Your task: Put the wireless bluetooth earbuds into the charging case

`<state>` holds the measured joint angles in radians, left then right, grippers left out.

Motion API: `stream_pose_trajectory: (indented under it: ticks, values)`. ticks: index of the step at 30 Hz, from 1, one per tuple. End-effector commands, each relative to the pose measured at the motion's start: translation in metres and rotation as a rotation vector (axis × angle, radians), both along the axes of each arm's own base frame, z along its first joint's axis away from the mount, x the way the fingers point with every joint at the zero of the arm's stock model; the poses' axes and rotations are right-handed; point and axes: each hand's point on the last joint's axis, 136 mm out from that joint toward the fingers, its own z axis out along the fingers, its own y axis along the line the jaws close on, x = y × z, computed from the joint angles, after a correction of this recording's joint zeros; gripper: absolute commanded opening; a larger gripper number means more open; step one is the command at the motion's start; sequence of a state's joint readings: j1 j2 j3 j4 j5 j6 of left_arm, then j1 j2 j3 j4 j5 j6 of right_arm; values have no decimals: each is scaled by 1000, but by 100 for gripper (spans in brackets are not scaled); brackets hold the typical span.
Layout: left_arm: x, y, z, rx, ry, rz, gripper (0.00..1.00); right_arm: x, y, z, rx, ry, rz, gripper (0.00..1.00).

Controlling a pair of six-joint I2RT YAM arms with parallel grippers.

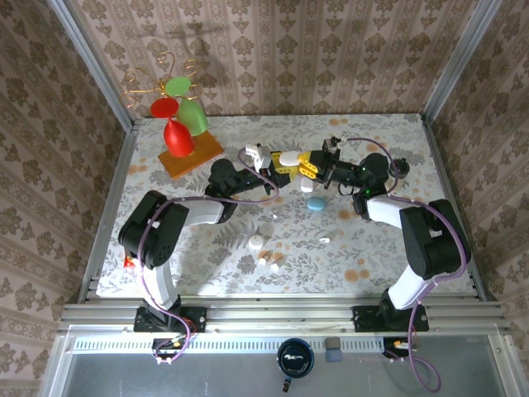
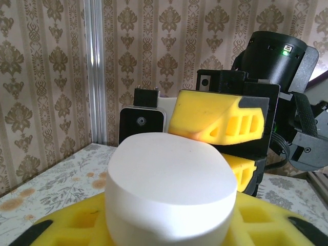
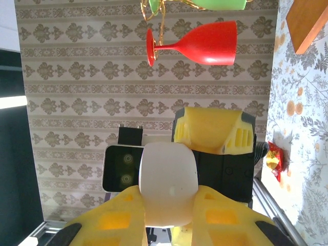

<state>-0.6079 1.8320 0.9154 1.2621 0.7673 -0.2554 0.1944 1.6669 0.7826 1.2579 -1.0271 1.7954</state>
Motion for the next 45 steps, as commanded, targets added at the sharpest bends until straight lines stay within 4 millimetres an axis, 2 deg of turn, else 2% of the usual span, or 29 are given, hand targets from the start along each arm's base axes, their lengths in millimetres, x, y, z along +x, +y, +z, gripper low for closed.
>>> stream_pose_trajectory:
  ticks: [1,4,5,9,12,15,19,21,25,29,34,38,45]
  values:
    - [-3,2,24,-46,-48,-14,36,0,4,7,2,-45,16,19]
    - [-6,2,25,-41,-66,-23,35,1,3,6,3,-41,14,21]
    - [-7,2,25,-39,-73,-25,35,1,3,7,2,-45,12,25]
    - [-9,5,21,-30,-78,-28,35,3,0,12,-15,-73,-10,53]
    - [-11,8,15,-20,-70,-27,35,4,-5,13,-51,-102,-39,65]
    - [-15,11,10,-7,-69,-33,35,4,-15,13,-99,-147,-75,71]
    - [-20,15,4,4,-48,-40,36,2,-25,3,-251,-199,-120,74]
    - [-26,18,2,11,-49,-56,36,-4,-28,-3,-387,-273,-130,76]
    - [-31,23,-4,21,-24,-60,36,-18,-33,3,-616,-474,-154,79]
    - [-37,28,-8,28,-7,-62,36,-34,-23,18,-790,-760,-146,84]
    - [-46,31,-10,34,6,-87,36,-48,2,18,-1055,-1094,-102,87]
    - [-53,33,-12,40,13,-104,36,-45,19,14,-1172,-1273,-85,87]
    - [-59,35,-12,43,18,-125,37,-30,24,6,-1228,-1286,-97,86]
